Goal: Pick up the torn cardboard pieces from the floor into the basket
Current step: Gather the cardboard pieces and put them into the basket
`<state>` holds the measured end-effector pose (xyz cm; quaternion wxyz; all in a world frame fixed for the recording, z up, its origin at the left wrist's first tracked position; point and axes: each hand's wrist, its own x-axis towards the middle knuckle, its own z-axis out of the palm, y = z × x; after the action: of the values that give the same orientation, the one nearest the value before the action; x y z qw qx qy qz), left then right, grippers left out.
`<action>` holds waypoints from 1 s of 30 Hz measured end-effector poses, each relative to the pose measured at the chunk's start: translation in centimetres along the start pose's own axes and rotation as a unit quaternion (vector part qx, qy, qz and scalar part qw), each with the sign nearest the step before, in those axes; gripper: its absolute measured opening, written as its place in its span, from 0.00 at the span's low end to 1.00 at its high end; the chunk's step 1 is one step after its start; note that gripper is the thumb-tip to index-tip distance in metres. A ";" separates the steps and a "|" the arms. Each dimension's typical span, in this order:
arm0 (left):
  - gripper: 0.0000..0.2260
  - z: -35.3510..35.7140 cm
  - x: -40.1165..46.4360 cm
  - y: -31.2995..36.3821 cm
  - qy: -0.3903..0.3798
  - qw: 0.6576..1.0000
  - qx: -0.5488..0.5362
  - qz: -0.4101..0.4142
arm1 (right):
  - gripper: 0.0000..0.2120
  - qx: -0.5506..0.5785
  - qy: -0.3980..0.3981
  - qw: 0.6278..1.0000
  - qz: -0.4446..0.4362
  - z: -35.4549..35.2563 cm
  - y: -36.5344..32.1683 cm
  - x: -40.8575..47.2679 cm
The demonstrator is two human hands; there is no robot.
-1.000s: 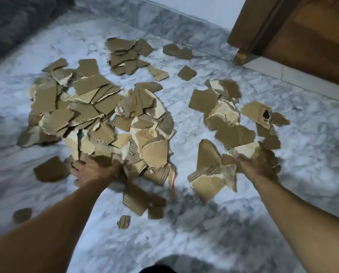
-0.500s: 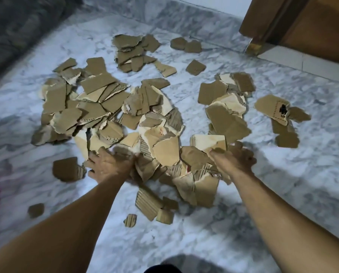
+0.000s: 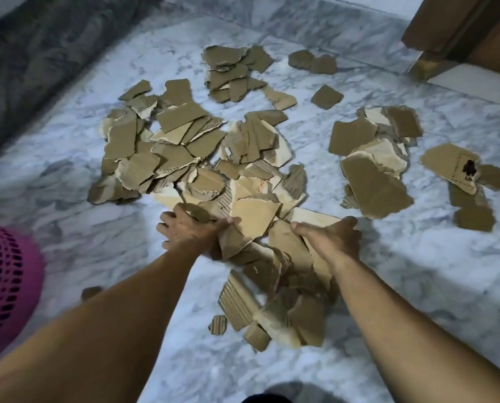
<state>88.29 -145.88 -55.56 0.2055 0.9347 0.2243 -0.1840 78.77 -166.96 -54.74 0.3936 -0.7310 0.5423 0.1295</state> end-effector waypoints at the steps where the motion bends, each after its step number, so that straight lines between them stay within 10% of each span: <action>1: 0.51 0.1 -0.2 0.2 -0.008 1.000 -0.014 0.002 | 0.53 0.014 -0.016 1.000 -0.009 0.3 -0.4 -0.1; 6: 0.58 0.0 1.3 0.1 -0.034 0.995 -0.085 0.029 | 0.48 0.057 -0.096 0.993 -0.048 2.2 -2.8 -0.5; 19: 0.39 -0.5 4.9 0.4 -0.010 0.962 -0.266 -0.068 | 0.20 0.114 -0.178 0.974 -0.087 3.6 -7.1 0.4; 25: 0.40 -0.8 6.1 2.3 0.017 0.963 -0.241 -0.118 | 0.24 0.068 -0.139 0.971 -0.181 -1.1 -9.0 2.2; 30: 0.47 -0.5 5.1 4.1 0.028 0.995 -0.095 0.012 | 0.22 0.084 -0.108 0.969 -0.204 -3.8 -10.4 3.4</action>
<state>94.72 -147.24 -56.08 0.2888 0.9185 0.2350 -0.1334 88.44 -170.99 -49.84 0.5280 -0.7720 0.3451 0.0780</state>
